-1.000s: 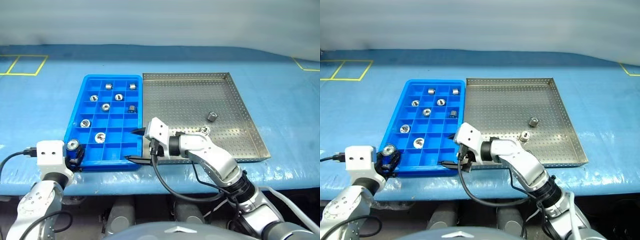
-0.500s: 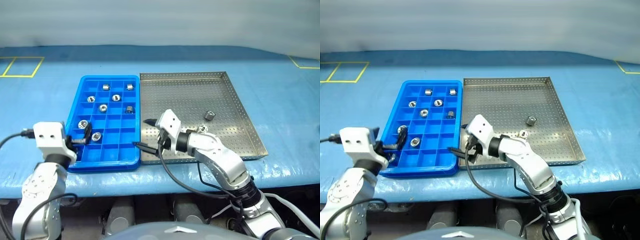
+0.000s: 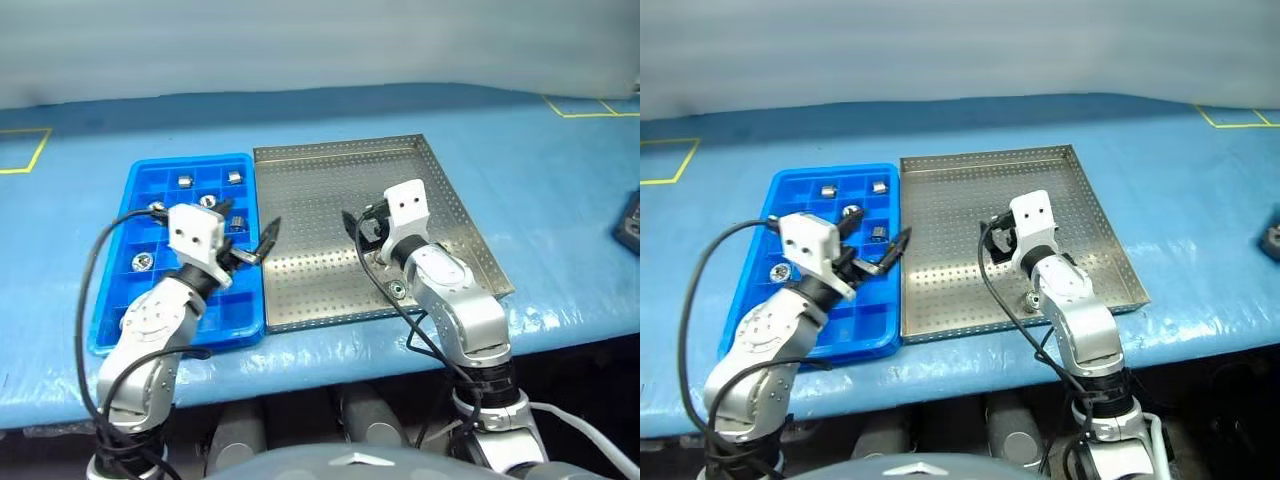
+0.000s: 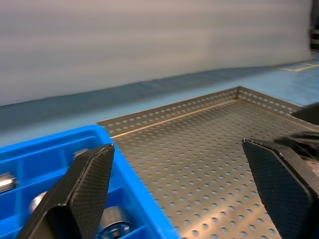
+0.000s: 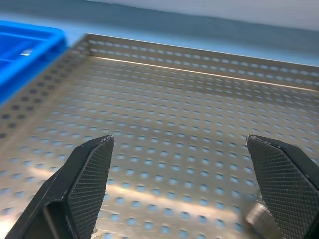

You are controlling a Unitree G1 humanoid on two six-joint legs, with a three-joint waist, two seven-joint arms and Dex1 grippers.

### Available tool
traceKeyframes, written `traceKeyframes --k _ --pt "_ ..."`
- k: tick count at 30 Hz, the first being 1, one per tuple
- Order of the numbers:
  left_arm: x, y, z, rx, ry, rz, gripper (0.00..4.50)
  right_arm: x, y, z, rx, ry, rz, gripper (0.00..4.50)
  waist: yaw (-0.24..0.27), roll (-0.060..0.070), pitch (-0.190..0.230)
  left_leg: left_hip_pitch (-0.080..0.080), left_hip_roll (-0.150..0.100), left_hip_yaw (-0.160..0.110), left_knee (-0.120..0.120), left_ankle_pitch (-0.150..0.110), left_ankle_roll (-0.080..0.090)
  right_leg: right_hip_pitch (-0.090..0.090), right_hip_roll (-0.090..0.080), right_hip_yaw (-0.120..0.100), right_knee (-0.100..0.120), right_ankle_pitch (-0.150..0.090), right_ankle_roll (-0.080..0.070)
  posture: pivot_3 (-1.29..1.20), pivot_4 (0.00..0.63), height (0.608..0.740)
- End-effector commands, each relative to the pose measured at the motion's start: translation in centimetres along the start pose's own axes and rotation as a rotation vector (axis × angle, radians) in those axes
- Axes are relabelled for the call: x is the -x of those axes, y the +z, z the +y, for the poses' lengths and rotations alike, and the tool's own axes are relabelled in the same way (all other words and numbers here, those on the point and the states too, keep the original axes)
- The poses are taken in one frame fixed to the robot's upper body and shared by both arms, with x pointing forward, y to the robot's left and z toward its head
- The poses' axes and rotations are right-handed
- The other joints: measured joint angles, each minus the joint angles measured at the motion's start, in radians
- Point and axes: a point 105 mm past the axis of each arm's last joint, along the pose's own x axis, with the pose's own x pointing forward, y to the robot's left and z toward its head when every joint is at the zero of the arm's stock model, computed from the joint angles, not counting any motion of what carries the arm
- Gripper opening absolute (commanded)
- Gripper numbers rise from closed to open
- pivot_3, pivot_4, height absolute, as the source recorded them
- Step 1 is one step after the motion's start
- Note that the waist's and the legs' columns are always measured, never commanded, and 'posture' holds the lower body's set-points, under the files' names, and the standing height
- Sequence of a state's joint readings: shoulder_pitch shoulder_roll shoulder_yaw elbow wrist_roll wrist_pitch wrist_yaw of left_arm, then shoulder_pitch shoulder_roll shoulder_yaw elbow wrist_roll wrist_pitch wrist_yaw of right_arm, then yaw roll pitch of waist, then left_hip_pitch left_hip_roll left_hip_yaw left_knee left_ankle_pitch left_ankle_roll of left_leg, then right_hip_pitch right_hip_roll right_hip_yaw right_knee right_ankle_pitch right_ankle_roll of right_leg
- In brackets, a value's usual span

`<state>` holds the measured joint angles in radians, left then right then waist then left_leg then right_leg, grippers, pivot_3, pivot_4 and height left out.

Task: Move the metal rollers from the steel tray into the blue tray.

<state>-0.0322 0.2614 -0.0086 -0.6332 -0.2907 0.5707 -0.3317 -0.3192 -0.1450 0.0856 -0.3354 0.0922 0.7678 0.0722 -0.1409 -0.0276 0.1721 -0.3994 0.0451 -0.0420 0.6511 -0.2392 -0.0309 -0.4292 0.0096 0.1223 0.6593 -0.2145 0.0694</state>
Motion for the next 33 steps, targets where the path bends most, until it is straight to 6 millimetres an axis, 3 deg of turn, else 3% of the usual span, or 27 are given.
traceKeyframes --k 1,9,17,25,30,33 --pt "-0.5 0.4 -1.8 -0.023 -0.106 -0.024 4.48 -0.5 0.4 -1.6 -0.006 -0.138 0.01 4.5 -0.018 0.0 0.0 0.0 0.0 0.0 0.0 0.0 0.0 0.0 0.0 0.0 0.0 0.0 0.0 -0.17 0.15 0.74" --pt "-0.1 -0.9 -4.2 0.032 -0.234 0.02 4.48 -2.6 -1.5 -2.0 -0.143 -0.233 0.138 4.5 -0.061 0.001 0.0 0.0 0.0 0.0 0.0 0.0 0.0 0.0 0.0 0.0 0.0 0.001 0.001 -0.16 0.15 0.74" --pt "0.8 -1.9 -6.3 0.02 -0.357 0.059 4.48 -4.4 -2.2 -1.7 -0.18 -0.262 0.203 4.5 -0.065 0.002 0.001 0.0 0.0 -0.001 -0.001 0.0 0.0 0.0 0.0 0.0 0.0 0.001 0.001 -0.13 0.15 0.74" --pt "1.2 -2.1 -6.8 0.042 -0.364 0.054 4.48 -5.4 -3.0 -2.2 -0.11 -0.328 0.233 4.5 -0.06 0.003 0.001 -0.001 0.0 -0.001 -0.002 0.0 0.0 0.0 0.0 0.0 -0.001 0.001 0.001 -0.11 0.15 0.74" --pt "1.3 -2.2 -6.9 0.059 -0.36 0.058 4.48 -5.4 -3.3 -2.6 -0.162 -0.367 0.244 4.5 -0.059 0.003 0.001 0.0 0.0 -0.001 -0.002 0.0 0.0 0.0 0.0 0.0 0.0 0.0 0.001 -0.11 0.15 0.74" --pt "1.4 -2.2 -6.9 0.068 -0.359 0.055 4.5 -5.6 -3.1 -2.9 -0.173 -0.389 0.24 3.86 -0.059 0.003 0.001 -0.001 0.0 -0.001 -0.002 0.0 0.0 0.0 0.0 0.0 -0.001 0.0 0.001 -0.11 0.15 0.74"
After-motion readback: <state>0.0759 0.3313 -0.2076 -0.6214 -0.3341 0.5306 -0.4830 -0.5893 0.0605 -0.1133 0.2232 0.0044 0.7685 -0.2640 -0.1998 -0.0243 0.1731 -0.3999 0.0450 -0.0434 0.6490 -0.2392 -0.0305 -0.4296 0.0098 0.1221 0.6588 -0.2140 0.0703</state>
